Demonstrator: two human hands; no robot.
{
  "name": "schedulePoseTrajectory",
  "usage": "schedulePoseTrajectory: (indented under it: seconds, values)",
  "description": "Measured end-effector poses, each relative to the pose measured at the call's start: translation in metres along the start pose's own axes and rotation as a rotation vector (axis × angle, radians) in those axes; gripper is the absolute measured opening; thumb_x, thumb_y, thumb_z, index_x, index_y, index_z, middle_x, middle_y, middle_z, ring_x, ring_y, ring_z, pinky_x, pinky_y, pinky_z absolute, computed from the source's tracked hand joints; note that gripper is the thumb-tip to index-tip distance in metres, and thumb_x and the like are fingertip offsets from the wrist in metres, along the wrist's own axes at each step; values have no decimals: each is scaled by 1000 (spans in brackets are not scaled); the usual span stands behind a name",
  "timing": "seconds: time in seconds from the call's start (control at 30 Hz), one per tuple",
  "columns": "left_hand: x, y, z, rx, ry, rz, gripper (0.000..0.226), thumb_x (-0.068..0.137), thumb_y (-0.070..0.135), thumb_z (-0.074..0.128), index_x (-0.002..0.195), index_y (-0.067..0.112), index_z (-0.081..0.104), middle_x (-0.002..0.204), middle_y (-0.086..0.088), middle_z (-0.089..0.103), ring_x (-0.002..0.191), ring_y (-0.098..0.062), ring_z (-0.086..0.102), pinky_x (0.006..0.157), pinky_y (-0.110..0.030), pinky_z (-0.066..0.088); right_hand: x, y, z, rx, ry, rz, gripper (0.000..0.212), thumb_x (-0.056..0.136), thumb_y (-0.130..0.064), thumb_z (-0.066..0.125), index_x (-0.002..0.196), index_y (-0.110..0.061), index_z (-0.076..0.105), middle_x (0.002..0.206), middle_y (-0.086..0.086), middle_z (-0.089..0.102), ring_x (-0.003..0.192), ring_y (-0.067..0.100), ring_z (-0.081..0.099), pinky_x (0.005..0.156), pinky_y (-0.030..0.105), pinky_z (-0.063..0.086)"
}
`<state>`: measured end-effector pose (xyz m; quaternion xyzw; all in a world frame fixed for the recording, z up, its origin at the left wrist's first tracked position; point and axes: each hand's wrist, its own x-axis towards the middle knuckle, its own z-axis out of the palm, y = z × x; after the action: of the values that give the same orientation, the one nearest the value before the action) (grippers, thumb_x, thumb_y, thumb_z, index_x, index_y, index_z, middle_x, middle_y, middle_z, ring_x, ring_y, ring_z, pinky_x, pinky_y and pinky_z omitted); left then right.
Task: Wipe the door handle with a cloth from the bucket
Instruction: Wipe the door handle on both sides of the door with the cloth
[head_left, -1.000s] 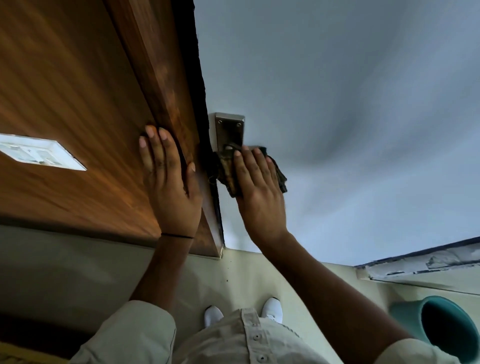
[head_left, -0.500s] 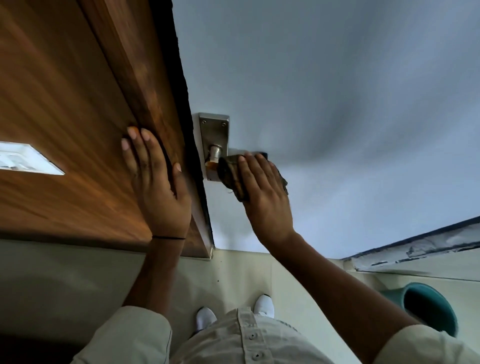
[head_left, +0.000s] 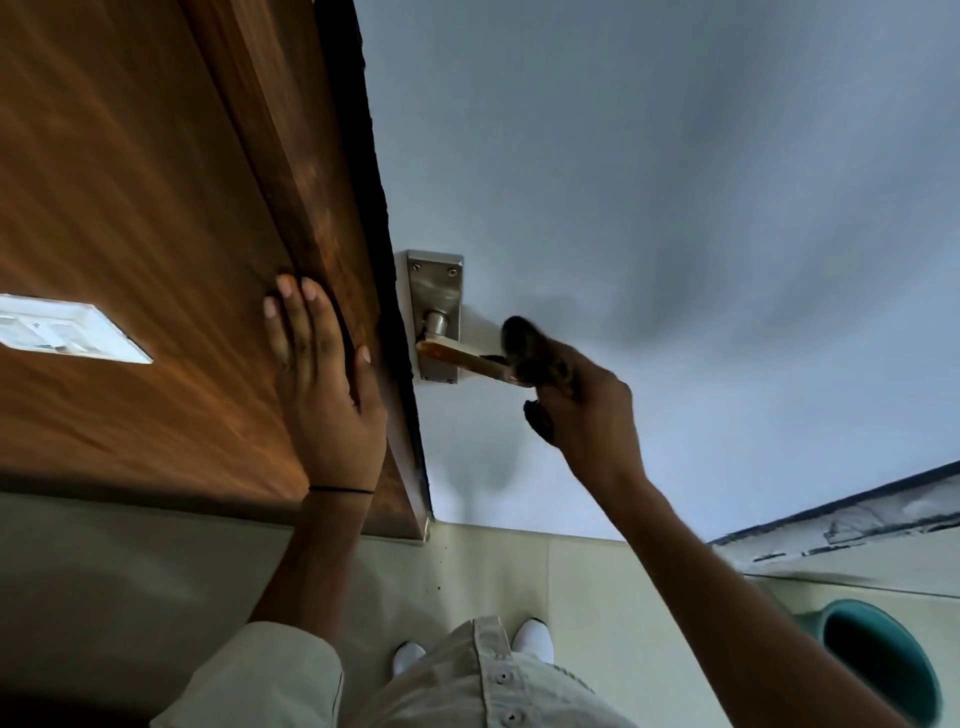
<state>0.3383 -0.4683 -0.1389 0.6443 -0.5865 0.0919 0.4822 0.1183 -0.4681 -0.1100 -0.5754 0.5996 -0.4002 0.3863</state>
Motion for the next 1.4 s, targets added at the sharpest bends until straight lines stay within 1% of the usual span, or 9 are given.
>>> schedulePoseTrajectory:
  seconds: [0.1, 0.3, 0.5, 0.6, 0.73, 0.8, 0.93, 1.17, 1.4]
  values:
    - [0, 1, -1, -2, -8, -11, 66, 99, 7, 53, 153, -3, 16, 161, -24, 17, 150, -41, 12, 122, -52, 21, -6, 0, 4, 254, 115, 217, 12, 88, -19, 59, 79, -14, 63, 61, 5, 56, 56, 25, 53, 58, 38, 45]
    - [1, 4, 1, -53, -3, -40, 64, 98, 3, 52, 152, -6, 17, 160, -27, 16, 150, -43, 10, 123, -50, 19, -13, 3, 22, 898, 128, 590, 25, 97, -5, 50, 118, 2, 62, 101, 17, 66, 98, 28, 64, 86, 35, 51]
    - [0, 1, 1, -71, -24, -53, 66, 98, 4, 54, 152, -4, 17, 161, -25, 15, 151, -41, 9, 123, -52, 20, -9, -11, 34, 1307, 76, 637, 33, 100, -3, 43, 129, -3, 57, 126, 20, 67, 119, 30, 63, 103, 39, 50]
    - [0, -2, 0, -72, -32, -51, 67, 98, 5, 56, 152, -3, 17, 161, -24, 15, 151, -41, 10, 123, -50, 19, -14, -4, 26, 1375, 53, 595, 36, 98, -1, 44, 132, -2, 56, 130, 22, 65, 124, 32, 61, 110, 41, 45]
    - [0, 2, 1, -81, -23, -79, 68, 97, 3, 56, 152, -4, 18, 161, -24, 14, 151, -40, 9, 125, -45, 16, -13, -17, 41, 1386, 11, 574, 27, 98, 2, 42, 112, -6, 63, 96, 11, 77, 87, 19, 75, 72, 29, 62]
    - [0, 2, 1, -76, -23, -83, 68, 97, 3, 56, 153, -3, 18, 161, -24, 14, 151, -40, 9, 124, -46, 18, -13, -23, 53, 1407, -25, 596, 27, 98, 3, 41, 104, -8, 65, 93, 11, 77, 84, 18, 75, 65, 27, 61]
    - [0, 0, -1, -62, -37, -84, 69, 97, 5, 58, 153, -2, 18, 161, -22, 15, 151, -38, 10, 124, -47, 19, -21, -21, 47, 1404, -92, 580, 26, 97, 1, 43, 112, -5, 64, 103, 13, 75, 95, 22, 73, 68, 28, 61]
    - [0, -5, -9, -26, -43, -43, 71, 96, 10, 63, 153, 3, 21, 161, -7, 15, 152, -29, 13, 124, -26, 16, -13, -30, 65, 1324, -170, 662, 27, 98, -1, 44, 117, -7, 62, 111, 13, 74, 104, 24, 69, 73, 31, 59]
    - [1, -6, -10, 0, -54, -44, 73, 95, 11, 64, 153, 4, 21, 161, -6, 15, 152, -26, 12, 123, -22, 15, -13, -22, 54, 1394, -184, 656, 28, 98, 0, 44, 121, -6, 59, 96, 12, 78, 81, 21, 77, 60, 28, 60]
